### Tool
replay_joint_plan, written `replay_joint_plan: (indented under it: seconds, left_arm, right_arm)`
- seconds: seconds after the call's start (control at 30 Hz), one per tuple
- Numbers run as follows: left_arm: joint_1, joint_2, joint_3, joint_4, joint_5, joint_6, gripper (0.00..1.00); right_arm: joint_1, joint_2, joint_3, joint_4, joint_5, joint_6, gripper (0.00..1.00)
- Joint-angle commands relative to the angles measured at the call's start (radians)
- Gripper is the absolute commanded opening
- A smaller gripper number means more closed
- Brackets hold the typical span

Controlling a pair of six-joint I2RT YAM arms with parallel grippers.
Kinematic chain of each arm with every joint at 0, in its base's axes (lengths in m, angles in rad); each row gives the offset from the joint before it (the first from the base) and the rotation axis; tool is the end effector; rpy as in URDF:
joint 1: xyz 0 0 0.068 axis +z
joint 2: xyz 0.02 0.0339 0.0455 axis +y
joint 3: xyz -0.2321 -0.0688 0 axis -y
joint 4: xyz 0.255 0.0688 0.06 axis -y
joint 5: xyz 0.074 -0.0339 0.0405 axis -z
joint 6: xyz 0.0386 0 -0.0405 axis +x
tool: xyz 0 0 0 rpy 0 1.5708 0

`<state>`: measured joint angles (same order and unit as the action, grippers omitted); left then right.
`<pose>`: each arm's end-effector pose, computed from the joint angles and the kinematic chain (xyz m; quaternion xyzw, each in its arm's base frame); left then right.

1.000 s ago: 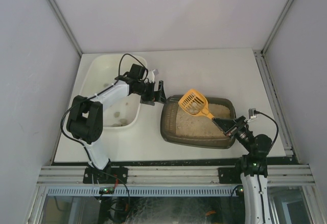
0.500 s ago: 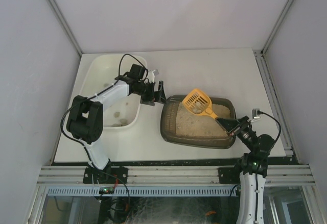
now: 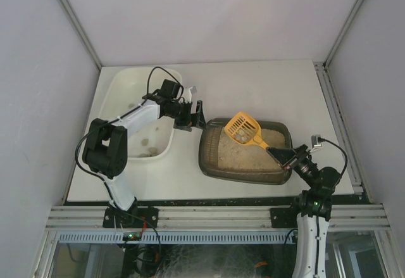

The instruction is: Clean the litter box

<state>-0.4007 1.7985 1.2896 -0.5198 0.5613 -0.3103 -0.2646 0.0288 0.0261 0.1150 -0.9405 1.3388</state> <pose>0.3413 -0.1669 0.1764 0.1159 0.9215 -0.3397 0.1483 0.1426 -0.0063 0.1903 0.1918 0.6559 0.5995 0.4167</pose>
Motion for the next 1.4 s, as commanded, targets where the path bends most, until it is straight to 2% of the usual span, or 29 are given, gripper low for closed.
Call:
replay_joint_plan:
  seconds: [0.0,0.1,0.17,0.23,0.37,0.53,0.63,0.7,0.8,0.9,1.0,1.03,1.17,1.23,1.3,1.37]
  left_arm:
    - [0.004,-0.054,-0.003,-0.003,0.015,0.028,1.00]
    - [0.004,-0.056,-0.005,-0.004,0.014,0.032,1.00]
    - [0.004,-0.054,-0.003,-0.002,0.014,0.033,1.00]
    - [0.004,-0.051,0.001,-0.006,0.017,0.032,1.00]
    - [0.005,-0.058,0.019,-0.012,0.031,0.031,1.00]
    - [0.001,-0.033,0.109,-0.064,0.029,0.019,1.00]
    - [-0.005,-0.031,0.158,-0.095,-0.007,0.028,1.00]
    - [-0.006,-0.031,0.200,-0.117,-0.047,0.034,1.00]
    - [-0.005,-0.020,0.305,-0.186,-0.113,0.049,1.00]
    - [-0.006,-0.003,0.433,-0.282,-0.162,0.071,1.00]
    - [-0.004,-0.003,0.557,-0.354,-0.206,0.105,1.00]
    - [0.014,0.003,0.725,-0.452,-0.167,0.227,1.00]
    - [0.118,0.037,0.981,-0.596,-0.043,0.289,1.00]
    - [0.186,0.062,1.105,-0.654,-0.044,0.288,1.00]
    - [0.248,0.073,1.180,-0.716,-0.083,0.301,1.00]
    - [0.299,0.059,1.181,-0.751,-0.147,0.330,1.00]
  right_arm:
    - [0.018,-0.004,-0.013,0.080,0.024,0.033,0.00]
    - [0.090,0.002,0.038,-0.017,0.053,-0.058,0.00]
    - [0.045,0.007,0.038,-0.019,0.037,-0.055,0.00]
    - [0.012,0.019,0.015,0.052,0.025,-0.005,0.00]
    - [0.128,0.020,0.045,-0.007,0.101,-0.048,0.00]
    - [0.048,0.038,0.009,0.086,0.078,0.020,0.00]
    - [0.107,0.045,0.057,0.015,0.090,-0.042,0.00]
    - [0.074,0.041,0.064,0.005,0.070,-0.042,0.00]
    - [0.009,0.032,0.011,0.087,0.039,0.042,0.00]
    - [0.047,0.014,0.034,0.015,0.042,0.000,0.00]
    - [-0.023,0.002,0.022,0.011,0.035,0.021,0.00]
    - [-0.008,0.026,0.017,0.056,0.055,0.040,0.00]
    - [0.051,0.140,0.066,0.085,0.078,-0.005,0.00]
    - [0.100,0.202,0.092,0.119,0.108,-0.023,0.00]
    - [0.171,0.271,0.121,0.149,0.166,-0.054,0.00]
    - [0.263,0.348,0.144,0.192,0.235,-0.086,0.00]
